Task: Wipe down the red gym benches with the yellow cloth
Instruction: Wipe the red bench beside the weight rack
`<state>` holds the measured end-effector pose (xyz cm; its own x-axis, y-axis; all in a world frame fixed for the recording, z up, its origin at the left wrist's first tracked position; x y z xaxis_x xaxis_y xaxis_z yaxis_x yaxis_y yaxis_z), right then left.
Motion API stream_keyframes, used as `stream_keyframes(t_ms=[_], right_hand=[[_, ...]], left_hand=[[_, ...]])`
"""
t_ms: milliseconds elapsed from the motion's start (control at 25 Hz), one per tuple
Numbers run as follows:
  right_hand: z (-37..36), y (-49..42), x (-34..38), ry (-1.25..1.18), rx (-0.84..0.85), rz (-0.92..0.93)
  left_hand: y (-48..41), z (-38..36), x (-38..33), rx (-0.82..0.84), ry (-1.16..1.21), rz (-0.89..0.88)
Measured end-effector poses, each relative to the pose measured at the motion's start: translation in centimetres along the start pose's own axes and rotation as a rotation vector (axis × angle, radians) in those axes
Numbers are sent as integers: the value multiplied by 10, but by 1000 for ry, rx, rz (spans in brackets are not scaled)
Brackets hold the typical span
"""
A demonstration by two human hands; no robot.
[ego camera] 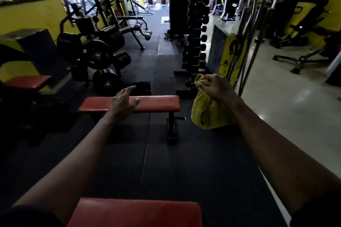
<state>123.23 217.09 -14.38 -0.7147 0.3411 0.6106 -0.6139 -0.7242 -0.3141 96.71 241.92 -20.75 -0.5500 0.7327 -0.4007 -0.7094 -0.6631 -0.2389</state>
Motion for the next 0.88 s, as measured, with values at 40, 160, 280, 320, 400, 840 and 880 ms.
stream_keyframes(t_ms=[40, 160, 280, 320, 400, 840, 880], right_hand=[[6, -11, -9, -9, 12, 29], [23, -38, -42, -18, 55, 70], [37, -57, -70, -66, 101, 90], [41, -64, -78, -69, 129, 98], [45, -81, -91, -85, 149, 111], [-24, -229, -116, -135, 232, 213], [-32, -252, -116, -125, 235, 226]], left_hand=[[-2, -4, -9, -12, 2, 25], [-4, -21, -45, -66, -17, 67], [-10, -29, -82, -89, -54, 103], [-13, -32, -93, -92, -66, 123], [-22, -36, -108, -86, -91, 161], [-130, -83, -65, -84, -112, 307], [-149, -87, -57, -99, -107, 312]])
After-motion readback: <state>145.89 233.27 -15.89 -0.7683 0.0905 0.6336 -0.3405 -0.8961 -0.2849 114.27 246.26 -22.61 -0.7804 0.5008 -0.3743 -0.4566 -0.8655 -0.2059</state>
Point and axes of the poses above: each hand's wrist, its own y-axis away from the middle knuckle, its own z-axis out of the back of the hand, x = y × z, the point moved 5 cm from there along -y, towards the middle knuckle, and after that the axes turned 9 degrees about -y, right-handed, at the moved point
